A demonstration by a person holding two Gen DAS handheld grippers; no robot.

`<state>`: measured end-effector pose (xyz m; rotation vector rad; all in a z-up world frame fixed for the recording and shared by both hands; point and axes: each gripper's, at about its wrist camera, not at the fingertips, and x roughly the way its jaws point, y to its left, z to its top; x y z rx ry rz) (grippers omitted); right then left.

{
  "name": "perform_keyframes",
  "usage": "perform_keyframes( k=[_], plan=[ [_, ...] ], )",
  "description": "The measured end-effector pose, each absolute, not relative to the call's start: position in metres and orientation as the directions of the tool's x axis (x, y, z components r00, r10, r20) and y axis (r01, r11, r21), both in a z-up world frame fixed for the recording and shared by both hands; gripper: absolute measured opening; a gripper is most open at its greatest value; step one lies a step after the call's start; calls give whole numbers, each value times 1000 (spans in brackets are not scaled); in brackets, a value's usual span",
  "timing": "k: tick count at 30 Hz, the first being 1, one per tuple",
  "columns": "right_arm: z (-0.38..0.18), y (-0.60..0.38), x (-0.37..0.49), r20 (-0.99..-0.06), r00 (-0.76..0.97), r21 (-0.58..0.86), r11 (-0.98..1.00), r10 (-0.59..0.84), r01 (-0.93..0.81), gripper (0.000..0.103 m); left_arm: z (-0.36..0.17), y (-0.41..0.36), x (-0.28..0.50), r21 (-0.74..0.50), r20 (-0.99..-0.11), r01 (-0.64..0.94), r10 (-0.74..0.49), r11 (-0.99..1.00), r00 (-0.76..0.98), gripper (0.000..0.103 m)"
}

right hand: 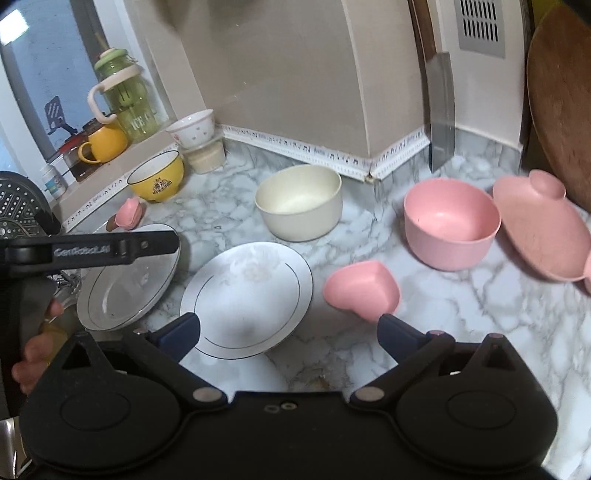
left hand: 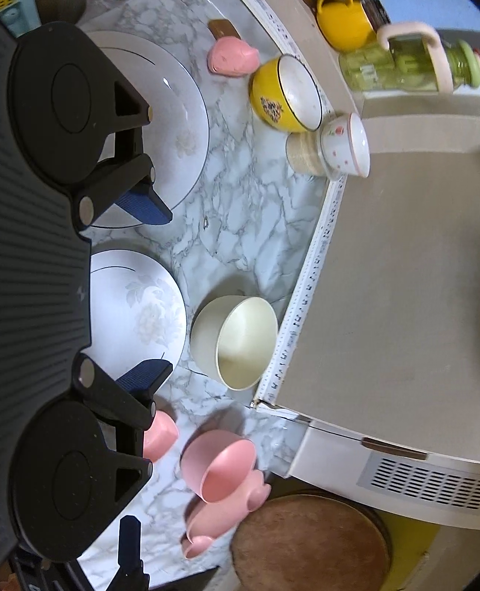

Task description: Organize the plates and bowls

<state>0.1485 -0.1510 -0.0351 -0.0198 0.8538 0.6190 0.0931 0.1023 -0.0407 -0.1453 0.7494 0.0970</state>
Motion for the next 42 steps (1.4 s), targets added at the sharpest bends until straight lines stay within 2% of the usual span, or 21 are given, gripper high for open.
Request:
perform_keyframes(
  k=[14, 25, 27, 30, 36, 42],
  plan=[
    [-62, -130, 169, -747, 461, 231, 838, 478, -495, 95, -81, 113, 150, -88, -779, -41, -43, 995, 625, 80],
    [-84, -118, 188, -788, 418, 254, 858, 452, -447, 84, -99, 120, 176, -74, -815, 10, -66, 997, 575, 79],
    [-87, -118, 190, -792, 404, 271, 856, 458, -440, 79, -100, 122, 176, -73, -817, 12, -67, 997, 573, 79],
    [-89, -117, 192, -793, 395, 278, 853, 463, -443, 74, -102, 125, 177, -92, -823, 25, -90, 995, 560, 64],
    [-97, -118, 199, -801, 355, 319, 846, 481, -426, 59, -106, 126, 176, -110, -836, 49, -119, 993, 536, 49],
    [-100, -120, 203, -798, 341, 351, 843, 497, -407, 51, -112, 134, 178, -122, -859, 15, -113, 992, 500, 33]
  ],
)
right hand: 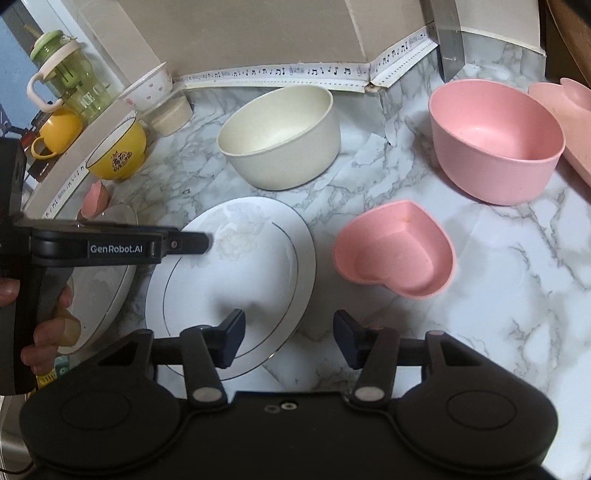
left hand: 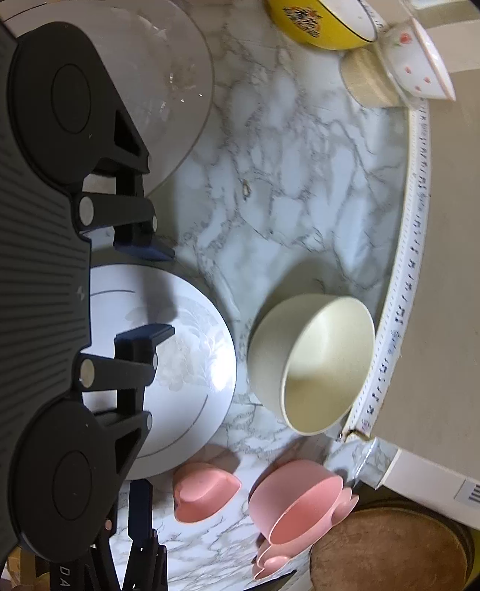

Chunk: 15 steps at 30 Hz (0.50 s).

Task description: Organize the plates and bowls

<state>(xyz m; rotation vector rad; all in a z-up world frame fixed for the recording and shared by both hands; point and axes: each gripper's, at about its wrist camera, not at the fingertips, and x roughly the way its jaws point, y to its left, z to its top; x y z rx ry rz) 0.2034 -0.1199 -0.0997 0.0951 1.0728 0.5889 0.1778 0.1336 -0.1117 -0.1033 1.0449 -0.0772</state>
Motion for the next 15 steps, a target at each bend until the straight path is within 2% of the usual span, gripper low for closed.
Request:
perform_keyframes(
  k=[11, 15],
  plan=[
    [-103, -121, 214, -792, 324, 394, 839, 517, -376, 31, -108, 142, 171, -177, -871, -61, -127, 982, 475, 27],
    [-104, -122, 219, -789, 316, 410, 834, 527, -369, 28, -109, 143, 166, -176, -868, -80, -117, 981, 482, 20]
  ],
)
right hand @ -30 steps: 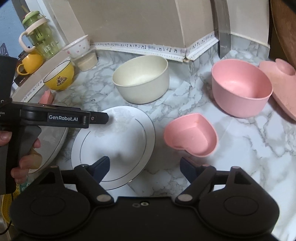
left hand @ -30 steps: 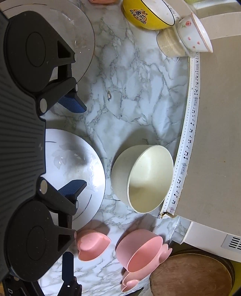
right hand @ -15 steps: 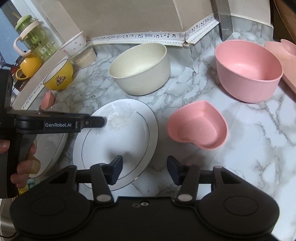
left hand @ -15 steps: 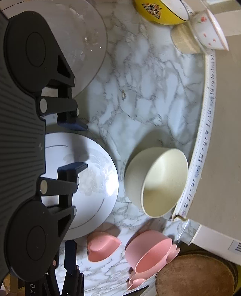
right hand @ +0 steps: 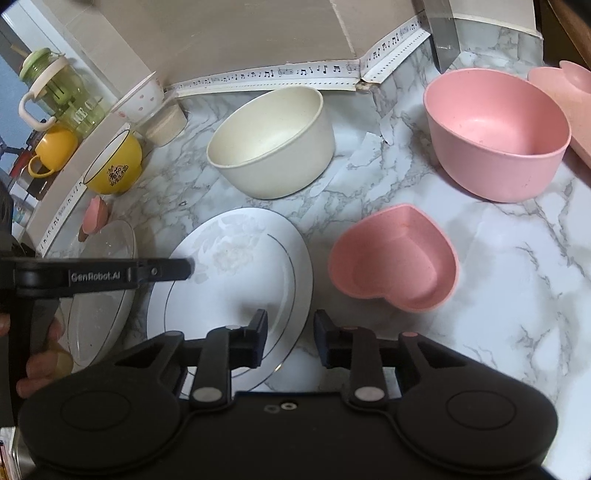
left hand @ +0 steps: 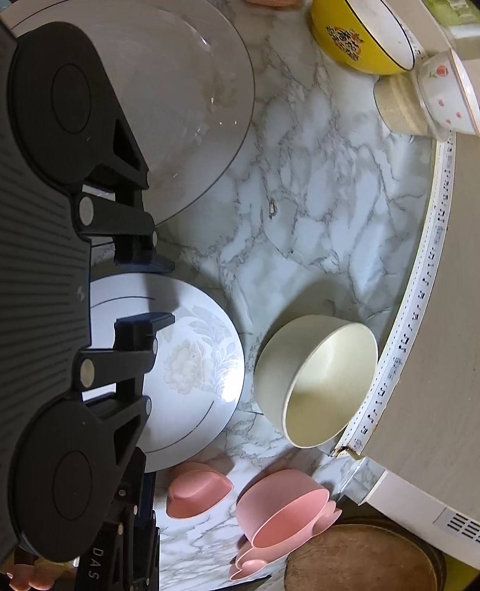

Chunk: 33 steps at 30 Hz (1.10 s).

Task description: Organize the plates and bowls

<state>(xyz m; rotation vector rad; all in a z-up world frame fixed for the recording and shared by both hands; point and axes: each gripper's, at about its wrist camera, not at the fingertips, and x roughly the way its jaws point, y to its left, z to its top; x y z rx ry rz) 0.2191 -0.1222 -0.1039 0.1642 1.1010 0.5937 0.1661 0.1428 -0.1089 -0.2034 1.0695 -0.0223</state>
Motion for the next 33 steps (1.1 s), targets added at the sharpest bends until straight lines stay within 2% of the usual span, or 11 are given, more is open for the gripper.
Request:
perform_keyframes(
  k=[5, 14, 20, 26, 33],
  plan=[
    [-105, -127, 223, -789, 322, 415, 840, 523, -349, 24, -110, 145, 162, -212, -866, -94, -143, 973, 480, 14],
    [-107, -143, 229, -781, 306, 450, 830, 544, -329, 21, -111, 150, 152, -280, -857, -84, -210, 956, 470, 14],
    [-107, -140, 229, -781, 303, 449, 828, 547, -336, 20, -110, 146, 150, -262, -857, -87, -190, 961, 479, 13],
    [-106, -140, 229, -796, 306, 431, 843, 523, -321, 12, -110, 148, 143, -274, -846, -92, -194, 957, 496, 11],
    [-99, -137, 224, -791, 315, 426, 842, 524, -331, 10, -97, 151, 127, -287, -825, -117, -183, 951, 535, 11]
  ],
)
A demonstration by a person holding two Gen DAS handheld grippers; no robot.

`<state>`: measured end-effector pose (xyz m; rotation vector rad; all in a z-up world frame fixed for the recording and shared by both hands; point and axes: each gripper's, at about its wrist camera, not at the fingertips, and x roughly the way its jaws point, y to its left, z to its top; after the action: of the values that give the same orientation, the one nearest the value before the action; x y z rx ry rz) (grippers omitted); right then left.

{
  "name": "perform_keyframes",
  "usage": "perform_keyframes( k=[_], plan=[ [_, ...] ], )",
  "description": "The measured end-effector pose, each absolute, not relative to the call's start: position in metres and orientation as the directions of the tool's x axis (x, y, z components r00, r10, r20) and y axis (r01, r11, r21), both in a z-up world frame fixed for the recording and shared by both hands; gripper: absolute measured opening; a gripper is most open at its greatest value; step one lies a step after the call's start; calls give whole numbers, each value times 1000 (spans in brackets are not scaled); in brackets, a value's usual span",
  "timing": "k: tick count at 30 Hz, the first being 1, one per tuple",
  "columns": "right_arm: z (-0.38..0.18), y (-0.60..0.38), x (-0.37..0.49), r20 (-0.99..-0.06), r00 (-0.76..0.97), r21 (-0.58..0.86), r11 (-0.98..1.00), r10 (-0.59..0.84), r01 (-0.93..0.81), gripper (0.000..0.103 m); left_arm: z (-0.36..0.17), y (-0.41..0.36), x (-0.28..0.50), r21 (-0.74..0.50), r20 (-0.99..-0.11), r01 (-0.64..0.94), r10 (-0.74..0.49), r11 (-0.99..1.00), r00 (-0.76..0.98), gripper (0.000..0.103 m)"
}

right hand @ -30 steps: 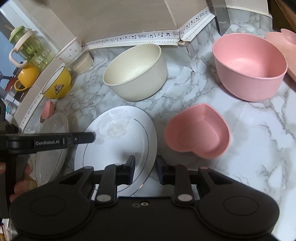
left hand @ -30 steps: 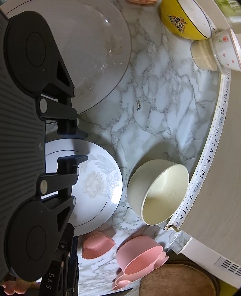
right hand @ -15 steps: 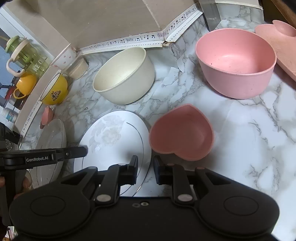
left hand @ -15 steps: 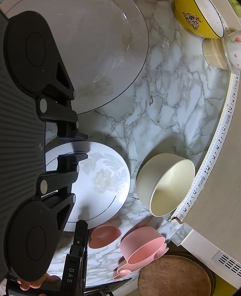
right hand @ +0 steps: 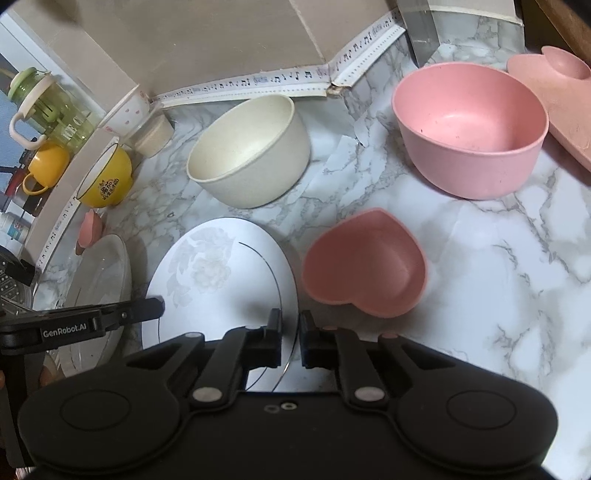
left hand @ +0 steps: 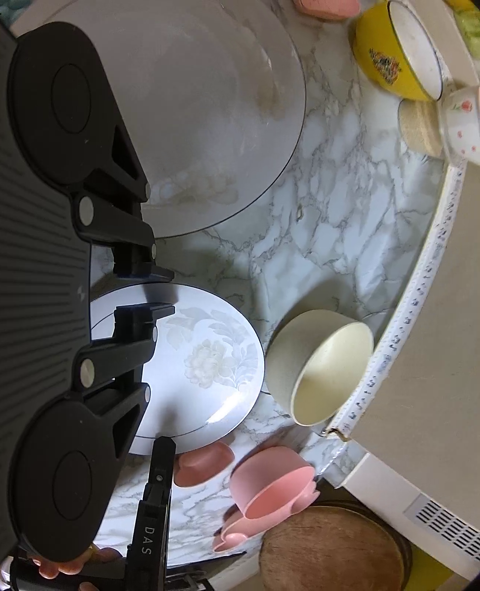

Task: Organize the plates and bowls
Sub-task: 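Carry the flower plate and lower it onto the large white plate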

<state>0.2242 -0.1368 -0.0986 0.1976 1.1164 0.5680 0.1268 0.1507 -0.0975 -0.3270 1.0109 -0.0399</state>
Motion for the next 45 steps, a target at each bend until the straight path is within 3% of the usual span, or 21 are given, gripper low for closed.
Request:
perform_keyframes(
  k=[20, 31, 45],
  plan=[
    [-40, -66, 221, -747, 327, 402, 785, 579, -471, 10, -39, 209, 91, -254, -761, -224, -51, 941, 647, 11],
    [-47, 7, 215, -774, 254, 370, 740, 580, -562, 10, -59, 270, 68, -267, -774, -364, 27, 892, 633, 11],
    [-63, 60, 210, -801, 206, 324, 696, 562, -640, 10, -100, 303, 56, -254, -811, -434, 55, 864, 582, 11]
  ],
)
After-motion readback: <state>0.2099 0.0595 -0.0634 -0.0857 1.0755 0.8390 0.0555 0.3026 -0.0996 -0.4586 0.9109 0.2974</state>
